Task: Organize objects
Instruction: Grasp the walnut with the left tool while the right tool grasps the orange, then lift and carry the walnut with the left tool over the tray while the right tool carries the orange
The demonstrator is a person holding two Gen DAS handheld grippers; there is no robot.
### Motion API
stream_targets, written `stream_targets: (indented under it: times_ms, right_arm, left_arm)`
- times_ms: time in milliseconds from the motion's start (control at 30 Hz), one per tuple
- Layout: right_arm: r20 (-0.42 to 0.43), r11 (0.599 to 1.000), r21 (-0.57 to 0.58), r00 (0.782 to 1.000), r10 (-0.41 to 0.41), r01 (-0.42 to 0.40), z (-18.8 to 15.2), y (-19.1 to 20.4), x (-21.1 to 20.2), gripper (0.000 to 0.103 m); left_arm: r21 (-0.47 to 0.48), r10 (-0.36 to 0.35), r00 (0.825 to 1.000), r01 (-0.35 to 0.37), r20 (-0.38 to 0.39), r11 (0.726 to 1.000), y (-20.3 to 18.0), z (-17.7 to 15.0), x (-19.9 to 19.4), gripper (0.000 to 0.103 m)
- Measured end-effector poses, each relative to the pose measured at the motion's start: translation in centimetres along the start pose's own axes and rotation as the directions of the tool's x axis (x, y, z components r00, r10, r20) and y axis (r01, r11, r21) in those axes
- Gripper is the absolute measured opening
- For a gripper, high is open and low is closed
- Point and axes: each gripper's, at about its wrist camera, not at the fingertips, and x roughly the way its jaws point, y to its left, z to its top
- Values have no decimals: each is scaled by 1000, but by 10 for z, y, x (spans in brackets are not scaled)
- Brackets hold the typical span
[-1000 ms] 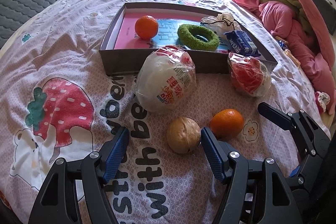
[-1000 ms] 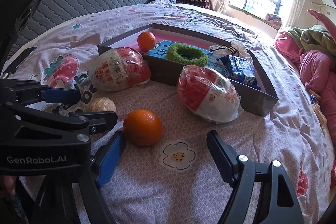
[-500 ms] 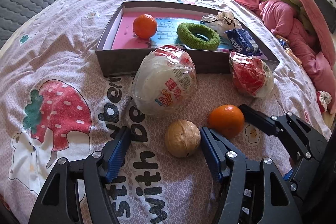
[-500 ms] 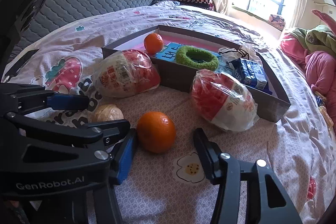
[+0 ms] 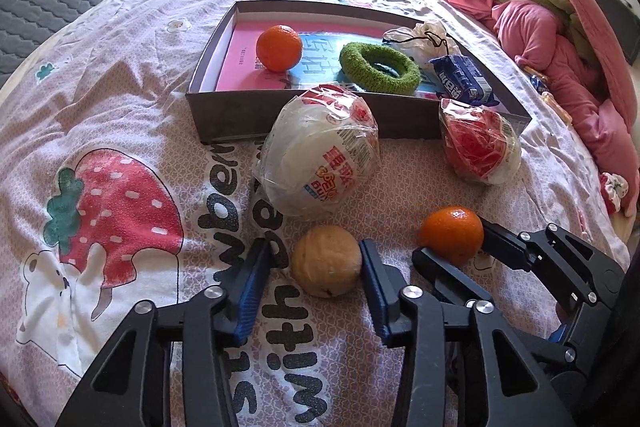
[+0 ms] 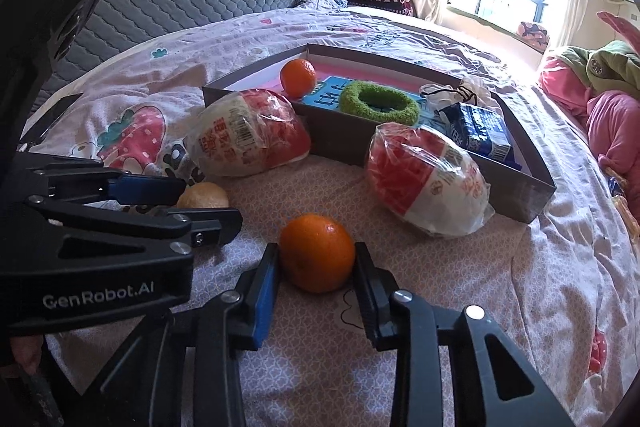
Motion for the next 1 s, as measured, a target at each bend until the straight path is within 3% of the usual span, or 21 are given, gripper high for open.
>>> stream_targets:
  times_ms: [167, 567, 1000]
  right_arm:
    - [-2, 1000, 20, 1000, 5, -5, -1, -4, -2, 36]
    - [2, 999, 49, 1000, 16, -16, -3, -13, -12, 36]
    - [82, 997, 71, 997, 12, -18, 8, -18, -47, 36]
  left_arm:
    - [11, -7, 1000, 7, 1, 1000, -3, -3, -3, 33]
    - [29, -18, 999, 17, 26, 999, -9, -5, -23, 33]
    - [48, 11, 988, -19, 152, 999, -15, 10, -71, 33]
